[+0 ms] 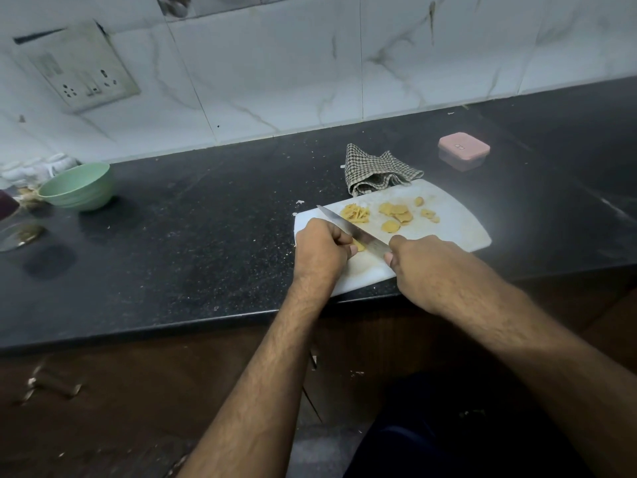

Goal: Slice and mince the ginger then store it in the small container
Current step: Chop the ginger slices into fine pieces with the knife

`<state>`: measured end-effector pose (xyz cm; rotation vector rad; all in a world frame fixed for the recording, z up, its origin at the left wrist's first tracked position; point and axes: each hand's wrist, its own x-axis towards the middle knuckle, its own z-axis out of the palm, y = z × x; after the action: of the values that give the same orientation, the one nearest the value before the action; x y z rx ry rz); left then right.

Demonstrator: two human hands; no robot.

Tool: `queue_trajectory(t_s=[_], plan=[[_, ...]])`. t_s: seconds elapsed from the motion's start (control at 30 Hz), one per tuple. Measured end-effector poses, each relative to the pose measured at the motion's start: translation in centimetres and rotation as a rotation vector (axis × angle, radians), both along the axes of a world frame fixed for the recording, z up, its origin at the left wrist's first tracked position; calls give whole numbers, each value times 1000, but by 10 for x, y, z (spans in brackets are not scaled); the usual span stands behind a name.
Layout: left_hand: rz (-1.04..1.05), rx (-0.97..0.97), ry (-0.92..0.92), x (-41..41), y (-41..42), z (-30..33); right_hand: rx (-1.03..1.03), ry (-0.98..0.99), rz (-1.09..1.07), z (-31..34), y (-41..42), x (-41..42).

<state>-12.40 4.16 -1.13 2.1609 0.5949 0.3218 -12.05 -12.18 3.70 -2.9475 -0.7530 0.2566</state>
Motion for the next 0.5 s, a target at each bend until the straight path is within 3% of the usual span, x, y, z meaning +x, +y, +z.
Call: queue_trajectory(t_s=[0.5], plan=[[27, 130, -1, 2, -7, 2, -95, -53, 47, 5, -1, 4]])
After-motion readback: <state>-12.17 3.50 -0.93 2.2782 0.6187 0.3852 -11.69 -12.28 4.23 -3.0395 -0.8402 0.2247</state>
